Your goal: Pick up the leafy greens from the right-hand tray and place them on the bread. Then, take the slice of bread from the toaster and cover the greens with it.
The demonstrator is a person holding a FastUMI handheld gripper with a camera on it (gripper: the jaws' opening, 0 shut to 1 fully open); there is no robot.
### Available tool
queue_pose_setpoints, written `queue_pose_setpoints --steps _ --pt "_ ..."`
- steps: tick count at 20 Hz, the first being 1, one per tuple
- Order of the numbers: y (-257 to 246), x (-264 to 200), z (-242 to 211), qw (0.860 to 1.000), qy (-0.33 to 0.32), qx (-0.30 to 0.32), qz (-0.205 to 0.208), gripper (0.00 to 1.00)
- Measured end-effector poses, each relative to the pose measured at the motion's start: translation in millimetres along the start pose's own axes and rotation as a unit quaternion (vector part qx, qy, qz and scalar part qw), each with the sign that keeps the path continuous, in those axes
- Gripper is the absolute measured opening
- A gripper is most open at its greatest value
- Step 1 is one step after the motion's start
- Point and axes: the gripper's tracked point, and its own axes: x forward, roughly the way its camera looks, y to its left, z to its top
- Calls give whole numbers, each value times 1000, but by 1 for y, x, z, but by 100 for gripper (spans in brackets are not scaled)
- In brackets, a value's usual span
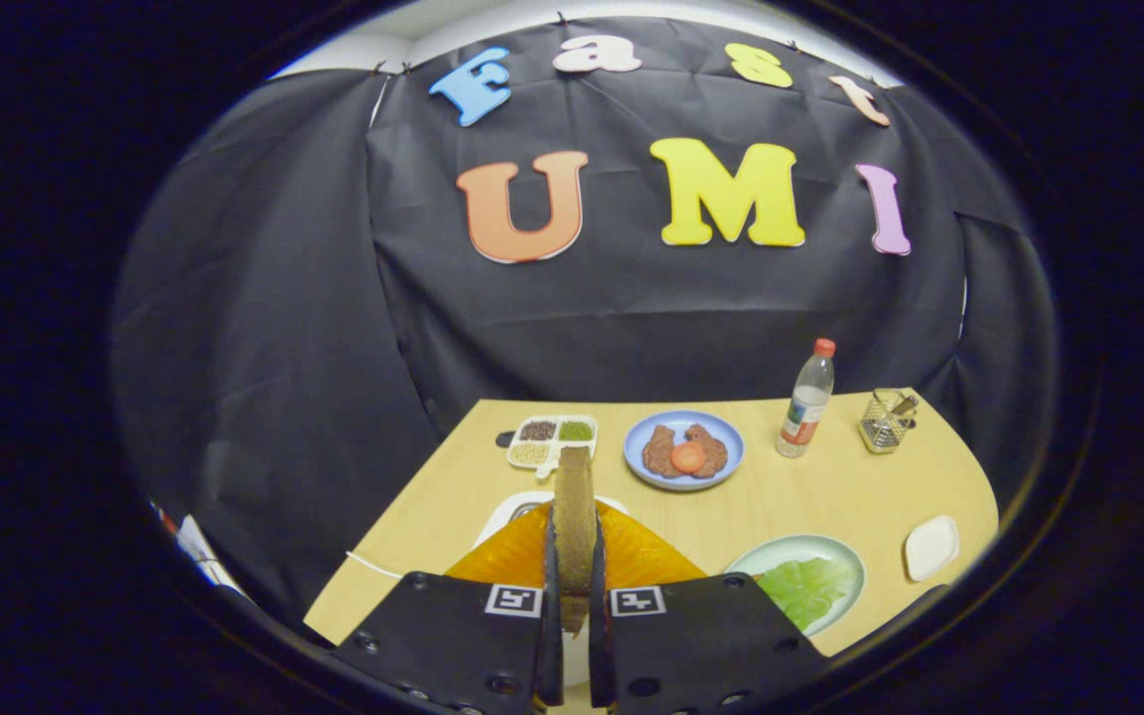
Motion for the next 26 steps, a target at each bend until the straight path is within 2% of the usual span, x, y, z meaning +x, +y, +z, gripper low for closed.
queue_pose_setpoints --steps 3,6,9,12,15,18,26 --pt "-34 -26 32 999 -20 27 11 10" --pt "-93 -43 44 999 -31 34 -1 10" --pt "-154 -47 34 998 -29 45 -29 10" --pt "-191 -40 5 997 -16 64 -43 10" --pt "-211 -22 -40 994 17 94 -58 10" --pt "-207 0 -83 990 45 129 -42 10" --pt "-210 34 -123 980 51 192 -19 10"
